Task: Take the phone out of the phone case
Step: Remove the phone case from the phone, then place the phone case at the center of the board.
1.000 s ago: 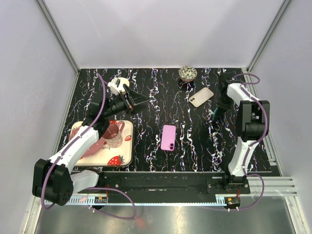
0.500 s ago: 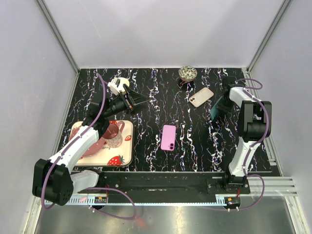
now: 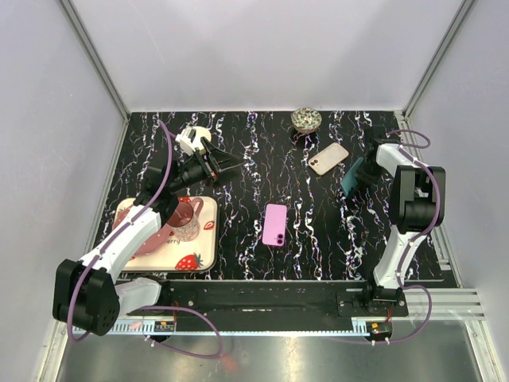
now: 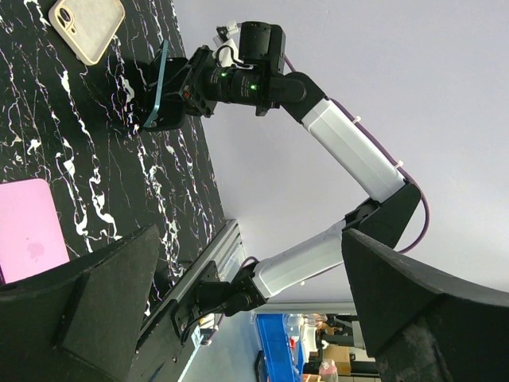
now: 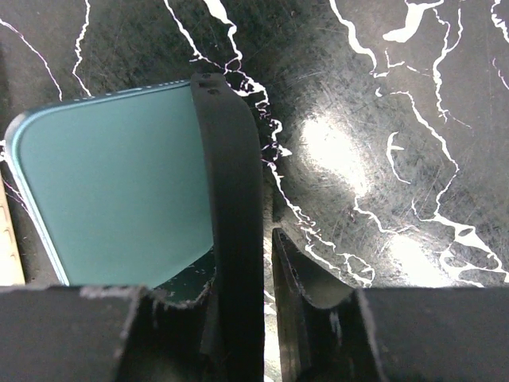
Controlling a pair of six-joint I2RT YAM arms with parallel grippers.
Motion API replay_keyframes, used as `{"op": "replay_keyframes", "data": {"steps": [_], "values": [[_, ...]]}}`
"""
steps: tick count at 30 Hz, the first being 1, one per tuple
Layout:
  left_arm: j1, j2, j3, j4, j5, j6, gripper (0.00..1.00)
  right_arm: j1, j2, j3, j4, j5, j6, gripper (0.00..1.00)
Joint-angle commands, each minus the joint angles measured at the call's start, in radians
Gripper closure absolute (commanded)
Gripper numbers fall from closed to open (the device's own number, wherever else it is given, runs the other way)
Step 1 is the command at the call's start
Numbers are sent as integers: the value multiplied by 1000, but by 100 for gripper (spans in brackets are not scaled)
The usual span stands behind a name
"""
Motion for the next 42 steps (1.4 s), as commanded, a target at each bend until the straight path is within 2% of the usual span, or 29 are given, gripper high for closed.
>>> {"op": "replay_keyframes", "data": {"steps": [1,12,14,16,21,26,32,33,35,36,39,42], "values": [[5,-1,13,45,22,0,1,-5,7,-89,0,-23,26,70],[5,13,6,68,30,-11,1,-14,-110,-147,9,-4,28,70],[5,8,1,68,28,-11,1,-14,-119,-155,12,-1,31,81],[5,4,-2,68,28,-11,1,-14,-137,-170,16,15,45,100],[11,-6,-6,65,33,-10,1,-14,-215,-210,22,43,65,100],[87,-25,-10,53,53,-4,2,-14,-376,-244,55,20,82,100],[117,-27,-17,58,84,-7,2,-17,-535,-342,279,-167,45,100],[117,-29,-22,68,85,-13,2,-22,-538,-360,313,-267,43,100],[117,-32,-34,75,88,-17,2,-23,-504,-352,396,-399,36,100],[117,-32,-36,76,87,-17,2,-23,-484,-330,413,-513,40,100],[118,-35,-42,82,90,-22,2,-22,-391,-283,486,-694,80,100],[118,-35,-40,82,90,-20,2,-6,-314,-247,565,-807,137,100]]}}
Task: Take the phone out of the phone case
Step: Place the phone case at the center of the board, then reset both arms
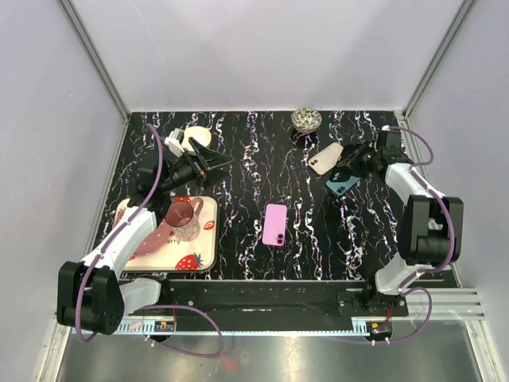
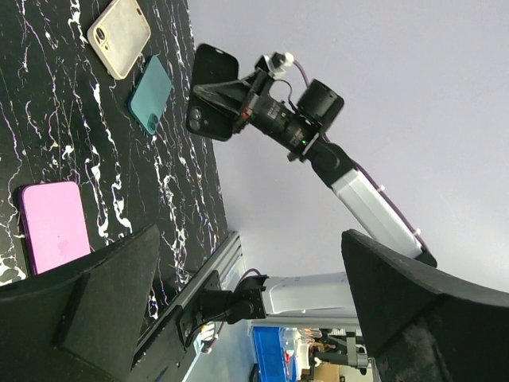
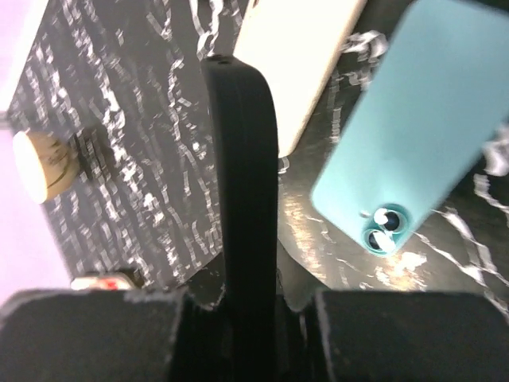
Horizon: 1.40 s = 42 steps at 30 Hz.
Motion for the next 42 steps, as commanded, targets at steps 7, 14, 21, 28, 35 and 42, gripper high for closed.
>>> {"op": "replay_keyframes", "data": {"steps": [7,14,21,28,35,42], "values": [[2,-14,-2,94,35,-24,2,211,254,212,138,-225,69,93],[2,-38,3,51,29,-1,2,270,411,382,21,-244,72,44],[4,-29,10,52,30,1,2,267,394,434,-248,0,-19,30],[2,-26,16,43,38,5,2,259,203,316,-328,262,-48,19],[7,-58,104,-223,12,265,2,247,-93,155,-375,456,-51,0],[11,-119,216,-584,-181,611,1,245,-336,-9,-441,535,-50,0]]}}
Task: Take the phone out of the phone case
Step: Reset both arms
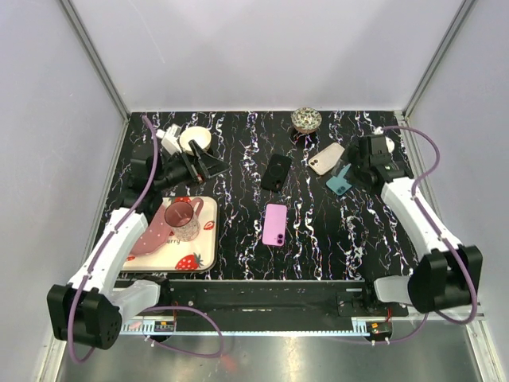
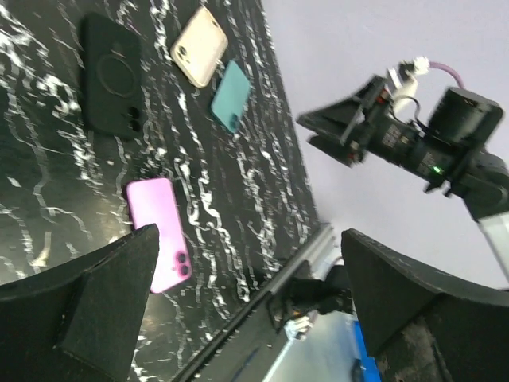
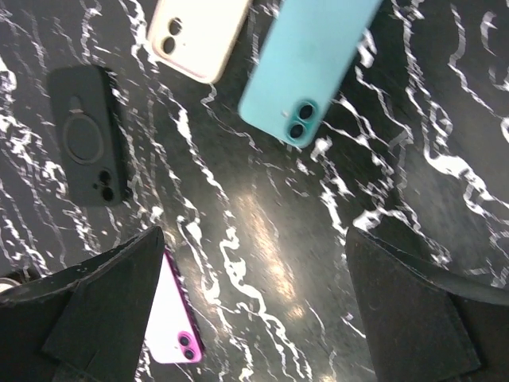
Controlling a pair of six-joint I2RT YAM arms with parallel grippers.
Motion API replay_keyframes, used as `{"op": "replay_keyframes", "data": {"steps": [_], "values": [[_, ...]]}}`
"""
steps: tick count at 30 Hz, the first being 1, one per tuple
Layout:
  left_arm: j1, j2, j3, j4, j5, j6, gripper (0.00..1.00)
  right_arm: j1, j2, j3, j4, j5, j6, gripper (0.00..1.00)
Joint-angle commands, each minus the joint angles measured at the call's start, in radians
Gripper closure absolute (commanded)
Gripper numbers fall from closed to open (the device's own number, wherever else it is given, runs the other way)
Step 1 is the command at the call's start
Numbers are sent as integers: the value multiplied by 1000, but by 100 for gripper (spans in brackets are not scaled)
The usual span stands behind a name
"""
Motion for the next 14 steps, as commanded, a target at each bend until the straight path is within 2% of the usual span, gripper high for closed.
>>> {"op": "replay_keyframes", "data": {"steps": [1,6,10,14], "values": [[11,-44,101,-267,-146,279,1,-4,-124,-108,-73,105,-4,0],[17,-85,98,-361,-268,392,1,-4,-278,-209,-91,110,25,0],[17,-93,64,-366,-287,386,1,-4,-362,-297,-64,99,52,0],[17,-85,42,-342,-270,353,1,-2,-401,-309,-55,112,56,0]]}}
